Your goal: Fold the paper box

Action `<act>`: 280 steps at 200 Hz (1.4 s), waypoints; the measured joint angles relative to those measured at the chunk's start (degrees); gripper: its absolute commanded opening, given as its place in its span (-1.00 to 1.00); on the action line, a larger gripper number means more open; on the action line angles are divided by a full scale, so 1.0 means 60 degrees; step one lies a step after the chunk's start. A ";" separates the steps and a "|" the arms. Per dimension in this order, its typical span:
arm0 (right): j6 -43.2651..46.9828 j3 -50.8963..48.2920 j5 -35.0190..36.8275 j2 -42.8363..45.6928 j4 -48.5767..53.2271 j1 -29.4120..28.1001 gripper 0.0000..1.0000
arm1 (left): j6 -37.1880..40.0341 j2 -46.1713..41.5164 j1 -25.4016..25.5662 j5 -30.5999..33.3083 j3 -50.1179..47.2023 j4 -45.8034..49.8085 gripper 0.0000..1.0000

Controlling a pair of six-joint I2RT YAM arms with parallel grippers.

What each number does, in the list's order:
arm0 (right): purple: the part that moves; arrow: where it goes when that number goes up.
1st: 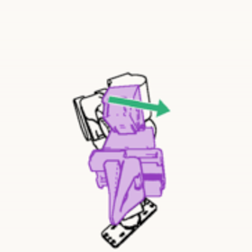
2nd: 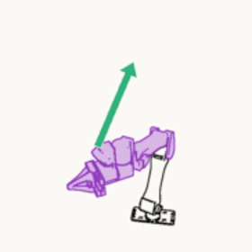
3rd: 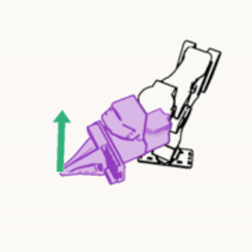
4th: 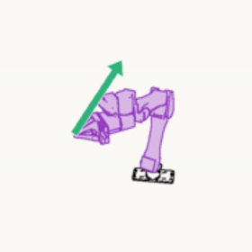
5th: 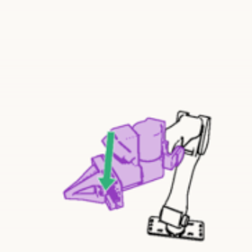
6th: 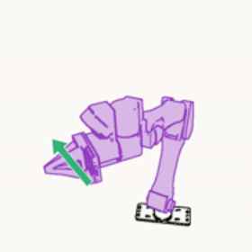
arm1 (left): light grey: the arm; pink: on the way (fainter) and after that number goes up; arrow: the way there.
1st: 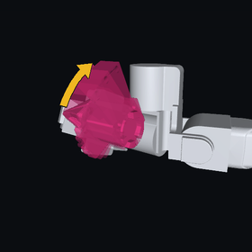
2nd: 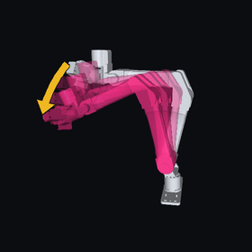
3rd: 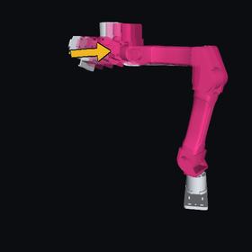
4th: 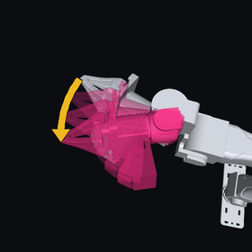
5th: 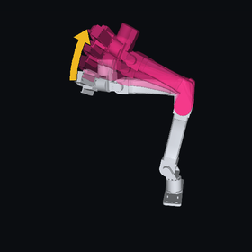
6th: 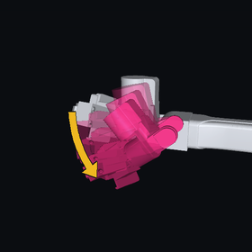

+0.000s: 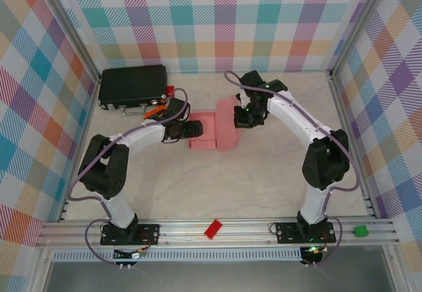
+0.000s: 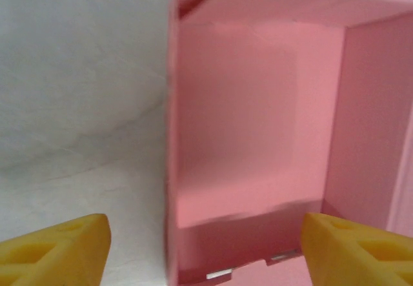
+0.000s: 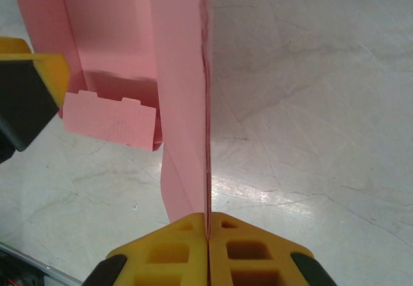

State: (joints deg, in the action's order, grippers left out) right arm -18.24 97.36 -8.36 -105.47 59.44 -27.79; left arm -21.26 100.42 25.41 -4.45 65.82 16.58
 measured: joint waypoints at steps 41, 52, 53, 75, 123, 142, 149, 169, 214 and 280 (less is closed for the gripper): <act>0.0200 0.0739 -0.0004 -0.0415 0.0233 0.0000 -0.72 | -0.0273 0.0211 0.0000 -0.0798 0.0004 -0.0386 0.27; 0.0204 0.0914 -0.0004 -0.0488 0.0262 0.0000 -0.70 | -0.0412 0.0229 0.0000 -0.0954 0.0004 -0.0506 0.24; 0.0204 0.0936 0.0000 -0.0495 0.0266 0.0000 -0.71 | -0.0426 0.0229 0.0000 -0.0969 0.0004 -0.0514 0.23; 0.0240 0.1279 -0.0007 -0.0608 0.0335 0.0007 -0.70 | -0.0681 0.0237 0.0000 -0.1286 -0.0004 -0.0769 0.16; 0.0426 0.1599 -0.0036 -0.0943 0.0441 0.0007 -0.68 | -0.1282 0.0259 0.0000 -0.1756 -0.0251 -0.1264 0.12; 0.0474 0.1712 -0.0033 -0.1140 0.0503 0.0007 -0.66 | -0.1508 0.0291 0.0000 -0.1909 -0.0452 -0.1410 0.12; 0.0484 0.1792 -0.0025 -0.1209 0.0546 0.0007 -0.64 | -0.1570 0.0291 0.0000 -0.1938 -0.0521 -0.1479 0.12; 0.0488 0.1971 0.0073 -0.1246 0.0576 0.0007 -0.58 | -0.1705 0.0288 0.0000 -0.2022 -0.0576 -0.1577 0.16; 0.0488 0.2444 0.0364 -0.1246 0.0572 0.0007 -0.35 | -0.1734 -0.0390 0.0011 -0.1836 -0.0576 -0.1439 0.37; 0.0368 0.2153 0.1002 -0.0805 0.0237 0.0091 -0.06 | -0.1494 -0.1402 0.0007 0.0342 -0.0572 -0.0466 0.60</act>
State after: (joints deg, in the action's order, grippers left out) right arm -16.03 110.28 -2.35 -110.30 60.86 -27.24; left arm -30.22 92.01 25.45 -2.39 62.39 13.78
